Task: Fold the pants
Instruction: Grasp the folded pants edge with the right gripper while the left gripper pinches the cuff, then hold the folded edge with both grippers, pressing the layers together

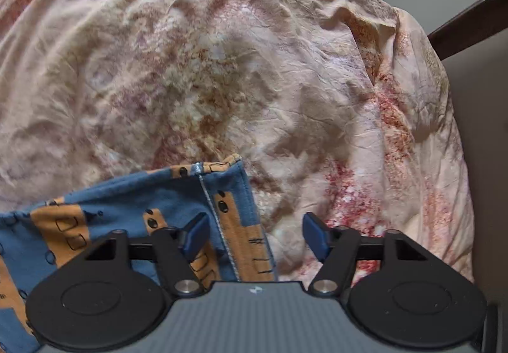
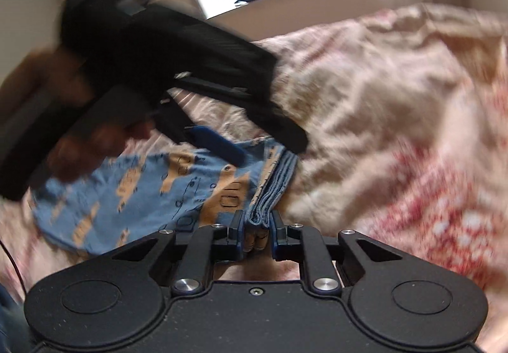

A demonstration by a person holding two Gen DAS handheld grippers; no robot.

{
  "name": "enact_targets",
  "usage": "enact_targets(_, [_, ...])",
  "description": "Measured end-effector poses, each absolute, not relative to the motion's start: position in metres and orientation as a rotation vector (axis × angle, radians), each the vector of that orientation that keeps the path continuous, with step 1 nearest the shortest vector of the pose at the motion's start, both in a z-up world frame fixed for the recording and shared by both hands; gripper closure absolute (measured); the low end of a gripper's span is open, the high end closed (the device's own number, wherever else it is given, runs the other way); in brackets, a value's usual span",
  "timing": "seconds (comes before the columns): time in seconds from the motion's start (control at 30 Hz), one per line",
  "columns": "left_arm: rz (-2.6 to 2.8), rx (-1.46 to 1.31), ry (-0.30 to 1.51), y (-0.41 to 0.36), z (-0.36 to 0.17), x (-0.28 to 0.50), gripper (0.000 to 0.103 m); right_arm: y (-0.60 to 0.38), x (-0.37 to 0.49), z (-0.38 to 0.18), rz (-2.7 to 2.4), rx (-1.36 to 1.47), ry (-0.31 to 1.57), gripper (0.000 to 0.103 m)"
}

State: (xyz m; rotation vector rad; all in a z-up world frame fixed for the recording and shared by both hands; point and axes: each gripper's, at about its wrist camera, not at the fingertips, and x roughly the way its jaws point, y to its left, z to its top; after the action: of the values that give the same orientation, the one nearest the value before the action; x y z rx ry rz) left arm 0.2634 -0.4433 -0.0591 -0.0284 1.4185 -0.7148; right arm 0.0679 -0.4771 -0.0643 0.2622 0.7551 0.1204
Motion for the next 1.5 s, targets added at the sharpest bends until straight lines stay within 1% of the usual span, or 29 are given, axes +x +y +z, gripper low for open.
enact_targets(0.07, [-0.718,-0.025,1.419,-0.443,-0.057,0.264,0.041,-0.464,0.069,-0.059,0.131,0.184,0.745,0.086])
enact_targets(0.13, [-0.717,0.02,1.406,-0.443,-0.054,0.263,0.043,-0.453,0.071,-0.054,0.138,0.112,0.737,0.087])
enact_targets(0.2, [-0.708,0.059,1.389,-0.44,-0.05,0.261,0.051,-0.442,0.074,-0.049,0.157,0.058,0.737,0.087])
enact_targets(0.23, [-0.699,0.07,1.384,-0.437,-0.048,0.26,0.065,-0.435,0.075,-0.047,0.164,0.031,0.737,0.087])
enact_targets(0.27, [-0.694,0.086,1.38,-0.433,-0.047,0.26,0.077,-0.429,0.076,-0.044,0.17,0.003,0.736,0.087])
enact_targets(0.37, [-0.709,0.086,1.346,-0.414,-0.038,0.258,0.09,-0.412,0.076,-0.036,0.184,-0.06,0.729,0.087])
enact_targets(0.53, [-0.735,-0.046,1.277,-0.358,-0.018,0.257,0.092,-0.388,0.08,-0.02,0.216,-0.094,0.714,0.087])
enact_targets(0.8, [-0.669,-0.135,1.162,-0.261,-0.006,0.244,0.092,-0.323,0.093,-0.004,0.314,-0.082,0.715,0.087])
enact_targets(0.93, [-0.628,-0.155,1.146,-0.223,-0.023,0.24,0.092,-0.283,0.106,-0.012,0.363,-0.113,0.764,0.087])
enact_targets(1.07, [-0.615,-0.187,1.133,-0.199,-0.05,0.237,0.092,-0.247,0.117,-0.033,0.359,-0.195,0.828,0.087])
enact_targets(1.2, [-0.615,-0.225,1.122,-0.18,-0.075,0.234,0.092,-0.229,0.121,-0.053,0.33,-0.2,0.868,0.087])
enact_targets(1.5, [-0.66,-0.19,1.053,-0.172,-0.084,0.228,0.092,-0.226,0.124,-0.065,0.283,-0.164,0.873,0.087])
